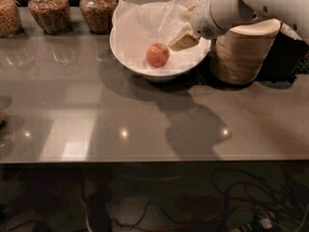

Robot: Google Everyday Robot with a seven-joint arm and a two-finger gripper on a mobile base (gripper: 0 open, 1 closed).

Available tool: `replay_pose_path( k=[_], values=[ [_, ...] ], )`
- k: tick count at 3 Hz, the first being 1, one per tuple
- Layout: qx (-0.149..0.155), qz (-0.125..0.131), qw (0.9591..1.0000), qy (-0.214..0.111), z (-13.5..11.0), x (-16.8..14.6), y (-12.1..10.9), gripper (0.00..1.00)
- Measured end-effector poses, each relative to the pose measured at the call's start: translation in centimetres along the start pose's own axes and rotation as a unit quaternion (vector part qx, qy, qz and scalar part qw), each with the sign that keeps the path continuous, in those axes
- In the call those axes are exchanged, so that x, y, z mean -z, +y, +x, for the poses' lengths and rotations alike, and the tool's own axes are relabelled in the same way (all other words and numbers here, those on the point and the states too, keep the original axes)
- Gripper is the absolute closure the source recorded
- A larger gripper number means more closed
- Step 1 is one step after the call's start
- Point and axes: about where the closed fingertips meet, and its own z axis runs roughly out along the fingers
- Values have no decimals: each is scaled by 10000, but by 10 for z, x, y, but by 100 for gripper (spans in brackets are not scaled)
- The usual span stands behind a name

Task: Pick apple from white bowl

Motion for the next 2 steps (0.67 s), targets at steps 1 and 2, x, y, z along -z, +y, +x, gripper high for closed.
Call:
replay_pose_path(
  k=[1,2],
  values=[
    [-16,-123,9999,-86,0,-19,5,57],
    [-101,-357,9992,-139,4,-41,15,55]
  ],
)
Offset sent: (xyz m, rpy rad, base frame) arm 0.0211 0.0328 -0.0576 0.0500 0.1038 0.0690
